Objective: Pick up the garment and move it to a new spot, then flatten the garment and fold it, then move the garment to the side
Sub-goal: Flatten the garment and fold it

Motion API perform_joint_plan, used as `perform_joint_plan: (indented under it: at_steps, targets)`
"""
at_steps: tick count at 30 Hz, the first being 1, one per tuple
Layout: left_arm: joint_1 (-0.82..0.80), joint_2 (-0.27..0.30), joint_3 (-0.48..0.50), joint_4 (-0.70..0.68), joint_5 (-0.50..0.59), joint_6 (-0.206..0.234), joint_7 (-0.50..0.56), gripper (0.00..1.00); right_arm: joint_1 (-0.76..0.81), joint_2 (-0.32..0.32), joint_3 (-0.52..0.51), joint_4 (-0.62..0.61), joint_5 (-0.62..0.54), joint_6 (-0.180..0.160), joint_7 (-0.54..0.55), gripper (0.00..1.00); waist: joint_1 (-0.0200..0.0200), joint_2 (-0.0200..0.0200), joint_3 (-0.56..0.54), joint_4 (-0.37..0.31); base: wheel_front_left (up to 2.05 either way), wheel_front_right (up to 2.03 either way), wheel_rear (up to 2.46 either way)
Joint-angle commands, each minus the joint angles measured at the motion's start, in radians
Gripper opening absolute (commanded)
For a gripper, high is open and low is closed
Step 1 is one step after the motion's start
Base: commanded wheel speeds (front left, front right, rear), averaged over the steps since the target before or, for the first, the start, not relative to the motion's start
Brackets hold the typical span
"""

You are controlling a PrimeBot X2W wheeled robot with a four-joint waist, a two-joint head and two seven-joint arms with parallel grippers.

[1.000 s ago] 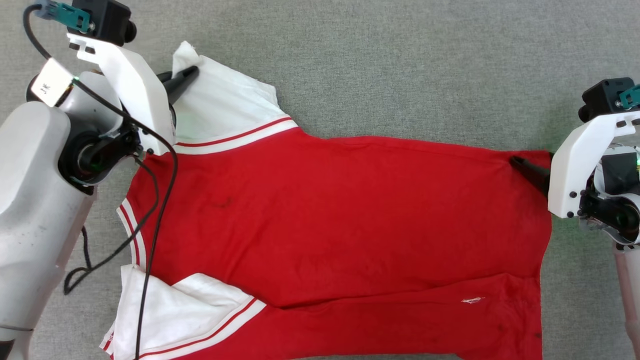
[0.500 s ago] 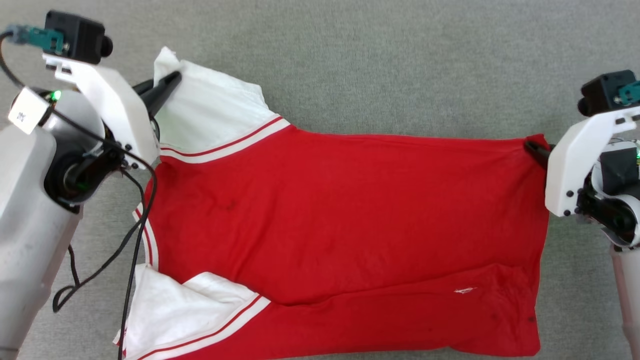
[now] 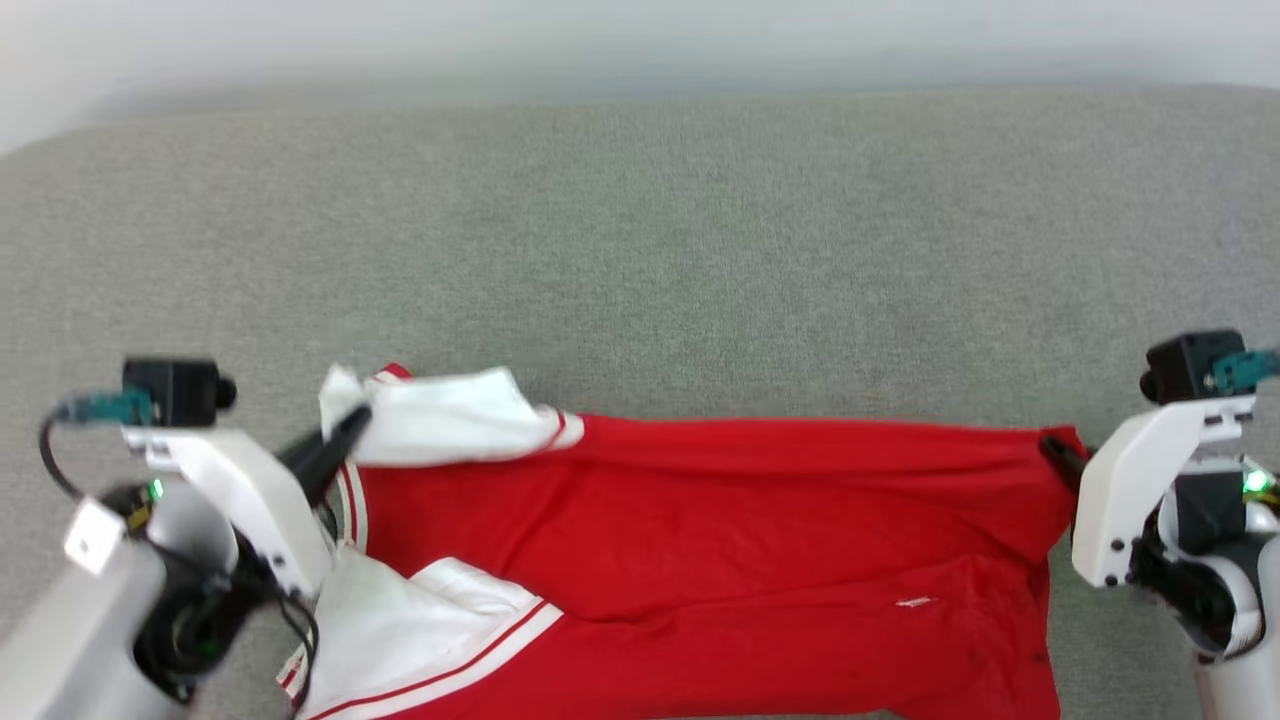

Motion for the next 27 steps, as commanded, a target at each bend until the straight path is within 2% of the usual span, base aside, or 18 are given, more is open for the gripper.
perform_joint_plan:
  at_steps: [1,6,11,19,20,21,22,23,24,25,27]
  targets:
    - [0.016,-0.003,0.001,-0.005,-0.003,0.004,-0.007,0.00,0.014,0.003,-0.007,0.002,0.000,-0.001,-0.008,0.00,0.0001,0.0000,-0.018,0.006,0.00,0.00,0.00]
    - [0.167,-0.017,-0.006,-0.045,-0.043,0.034,-0.039,0.00,0.092,0.020,-0.024,0.023,-0.002,-0.001,-0.052,0.00,0.0001,0.0000,-0.053,0.018,0.00,0.00,0.00]
    - [0.265,-0.042,-0.018,-0.034,-0.080,0.043,-0.053,0.00,0.155,0.048,-0.037,0.046,0.007,-0.001,-0.104,0.00,0.0001,0.0000,-0.073,0.022,0.00,0.00,0.00]
    - [0.323,-0.098,-0.037,0.059,-0.092,0.018,-0.100,0.00,0.236,0.095,-0.074,0.114,0.003,-0.001,-0.224,0.00,0.0001,0.0000,-0.085,0.023,0.00,0.00,0.00]
    - [0.322,-0.104,-0.037,0.074,-0.088,0.018,-0.112,0.00,0.246,0.101,-0.077,0.122,0.002,-0.001,-0.241,0.08,0.0001,0.0000,-0.087,0.024,0.00,0.00,0.00]
    - [0.320,-0.107,-0.039,0.087,-0.079,0.017,-0.122,0.02,0.257,0.108,-0.077,0.128,0.004,-0.001,-0.259,0.31,0.0001,0.0000,-0.088,0.025,0.00,0.00,0.00]
    - [0.318,-0.112,-0.043,0.099,-0.076,0.012,-0.128,0.18,0.268,0.115,-0.078,0.135,0.013,-0.001,-0.274,0.95,0.0001,0.0000,-0.089,0.026,0.00,0.00,0.00]
    - [0.316,-0.118,-0.045,0.108,-0.075,0.008,-0.134,0.35,0.277,0.120,-0.076,0.137,0.013,-0.001,-0.295,1.00,0.0001,0.0000,-0.091,0.027,0.00,0.00,0.00]
    - [0.311,-0.122,-0.042,0.115,-0.069,0.003,-0.150,0.71,0.287,0.125,-0.073,0.137,0.016,-0.001,-0.316,1.00,0.0001,0.0000,-0.093,0.028,0.00,0.00,0.00]
    - [0.309,-0.127,-0.040,0.122,-0.064,0.001,-0.162,1.00,0.296,0.130,-0.071,0.135,0.020,-0.001,-0.337,1.00,0.0001,0.0000,-0.096,0.028,0.00,0.00,0.00]
    - [0.304,-0.127,-0.041,0.130,-0.048,-0.003,-0.187,1.00,0.311,0.135,-0.073,0.124,0.021,-0.001,-0.382,1.00,0.0001,0.0000,-0.103,0.026,0.00,0.00,0.00]
